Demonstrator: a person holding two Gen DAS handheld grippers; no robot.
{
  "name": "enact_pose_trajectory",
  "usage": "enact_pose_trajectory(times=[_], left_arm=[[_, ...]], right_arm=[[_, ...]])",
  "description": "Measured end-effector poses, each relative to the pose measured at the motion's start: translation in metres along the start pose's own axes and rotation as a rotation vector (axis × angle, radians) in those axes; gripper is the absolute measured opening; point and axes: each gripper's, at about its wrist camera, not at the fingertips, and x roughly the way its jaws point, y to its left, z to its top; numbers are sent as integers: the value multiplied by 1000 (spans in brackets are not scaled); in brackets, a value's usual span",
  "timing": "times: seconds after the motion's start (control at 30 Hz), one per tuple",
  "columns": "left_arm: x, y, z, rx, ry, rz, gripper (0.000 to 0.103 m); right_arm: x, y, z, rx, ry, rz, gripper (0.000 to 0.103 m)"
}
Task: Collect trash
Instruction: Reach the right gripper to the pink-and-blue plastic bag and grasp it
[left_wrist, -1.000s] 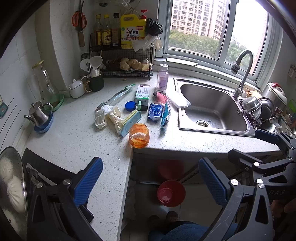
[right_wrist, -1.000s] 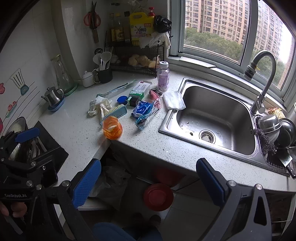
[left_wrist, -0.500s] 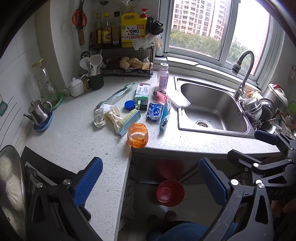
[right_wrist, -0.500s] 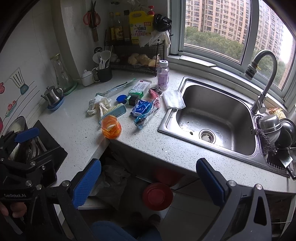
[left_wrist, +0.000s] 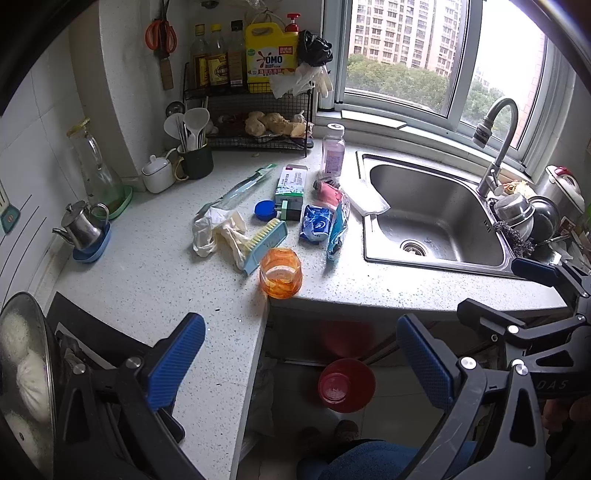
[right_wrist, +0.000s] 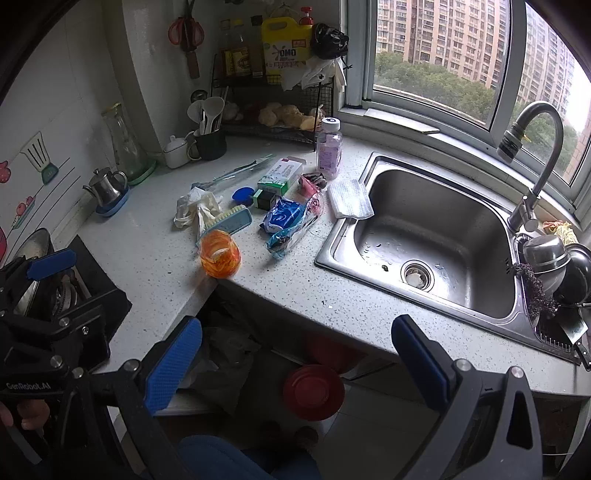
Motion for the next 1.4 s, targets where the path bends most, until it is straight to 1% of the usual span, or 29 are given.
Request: enact_pose_trajectory(times=[0.1,0.3,0.43,0.53,0.63,0.8,0.87,0.97,1.07,1.13,1.2,1.27,1.3,1.37,1.4], left_arm=[[3,0,5,-12,5,12,103],[13,-1,21,-15,27,64,103],[20,0,36,6,49,110,103],[31,8,50,6,71,125,103],[45,20,65,5,90,115,103],[81,41,94,15,89,82,103],[100,50,105,16,109,80,103],[128,64,119,2,143,56,103],[157,75,128,5,177,27,103],[177,80,131,17,202,22,103],[193,86,132,26,231,16,103],[203,90,133,32,248,-3,103],[208,92,133,34,255,-16,103],[217,95,134,36,273,-34,103],[222,97,135,36,280,-38,103]], right_arm=[[3,-5,3,-4,-5,13,103],[12,-23,15,5,-3,60,103],[24,-32,30,9,3,94,103],[36,-35,43,14,20,104,103],[51,-38,56,14,44,113,103],[91,-44,80,28,111,102,103],[108,-45,88,48,147,96,103],[135,-42,100,78,204,138,101],[158,-36,113,84,222,101,101],[178,-35,117,105,263,90,101],[199,-38,118,137,309,92,95],[216,-41,117,160,352,82,86],[223,-42,117,170,372,83,85],[233,-44,116,188,397,87,71],[238,-45,116,192,405,84,67]])
